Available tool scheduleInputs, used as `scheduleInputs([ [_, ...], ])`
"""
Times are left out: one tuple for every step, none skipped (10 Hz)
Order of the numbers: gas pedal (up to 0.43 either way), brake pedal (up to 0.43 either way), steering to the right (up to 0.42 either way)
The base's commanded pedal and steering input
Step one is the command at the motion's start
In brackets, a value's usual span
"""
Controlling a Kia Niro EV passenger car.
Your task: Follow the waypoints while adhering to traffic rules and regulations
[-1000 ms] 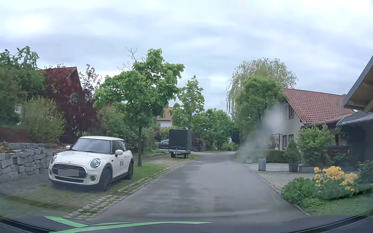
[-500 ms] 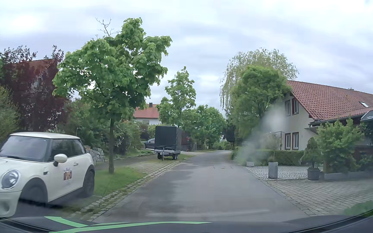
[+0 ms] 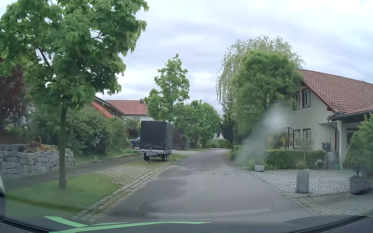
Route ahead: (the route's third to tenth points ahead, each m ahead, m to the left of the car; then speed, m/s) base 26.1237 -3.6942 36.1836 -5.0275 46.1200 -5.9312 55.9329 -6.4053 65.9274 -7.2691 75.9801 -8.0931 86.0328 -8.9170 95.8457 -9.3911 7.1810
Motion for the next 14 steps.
scheduleInputs([
  [0.177, 0.0, 0.028],
  [0.177, 0.0, 0.027],
  [0.177, 0.0, 0.027],
  [0.169, 0.0, 0.027],
  [0.157, 0.0, 0.027],
  [0.157, 0.0, 0.027],
  [0.157, 0.0, 0.027],
  [0.15, 0.0, 0.027],
  [0.15, 0.0, 0.027],
  [0.15, 0.0, 0.027],
  [0.15, 0.0, 0.029],
  [0.15, 0.0, 0.033],
  [0.15, 0.0, 0.035],
  [0.15, 0.0, 0.035],
])
